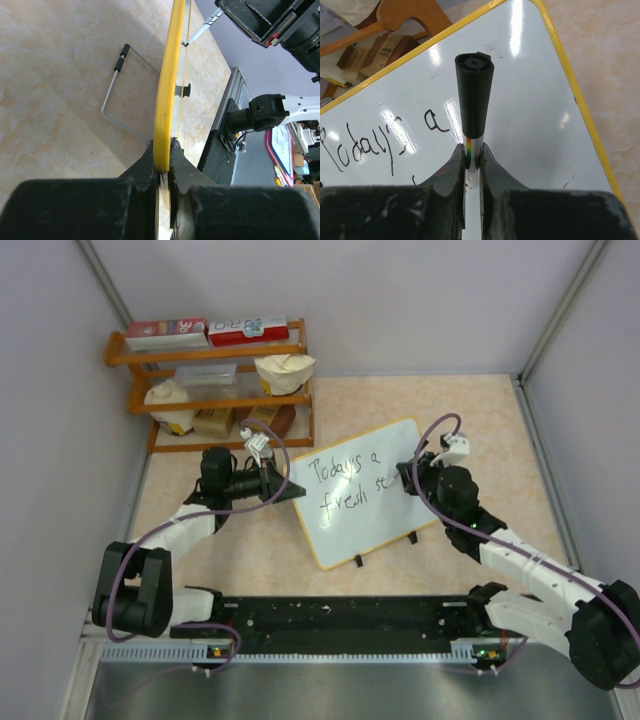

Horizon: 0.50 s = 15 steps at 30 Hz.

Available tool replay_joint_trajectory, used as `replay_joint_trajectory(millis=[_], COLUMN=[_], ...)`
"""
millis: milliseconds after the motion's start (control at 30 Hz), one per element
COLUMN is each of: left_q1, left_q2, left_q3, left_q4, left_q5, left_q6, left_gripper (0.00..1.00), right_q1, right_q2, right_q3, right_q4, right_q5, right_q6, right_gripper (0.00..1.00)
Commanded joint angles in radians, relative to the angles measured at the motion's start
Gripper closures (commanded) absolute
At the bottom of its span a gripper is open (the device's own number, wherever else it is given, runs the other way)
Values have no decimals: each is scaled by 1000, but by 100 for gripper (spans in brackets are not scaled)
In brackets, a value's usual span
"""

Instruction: Write a sentence on the whiteboard

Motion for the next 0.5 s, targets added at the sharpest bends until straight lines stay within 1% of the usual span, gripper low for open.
replay_joint_trajectory(millis=[0, 267, 467], left_q1=[-10, -9, -10], left_q2=[17, 17, 20], left_q3=[-27, -27, -27], left_q4=[-44, -45, -45], left_q5=[-71, -71, -74], left_q6=[161, 161, 163], left_gripper=[100, 100, 100], right_q1=[-15, -19, -21], right_q2=[-28, -60, -94], right_q3=[24, 74, 96], right_q4=[-26, -31, -37], right_q5=[49, 18, 42], right_q6=[-20, -4, 0], right_gripper=[100, 100, 100])
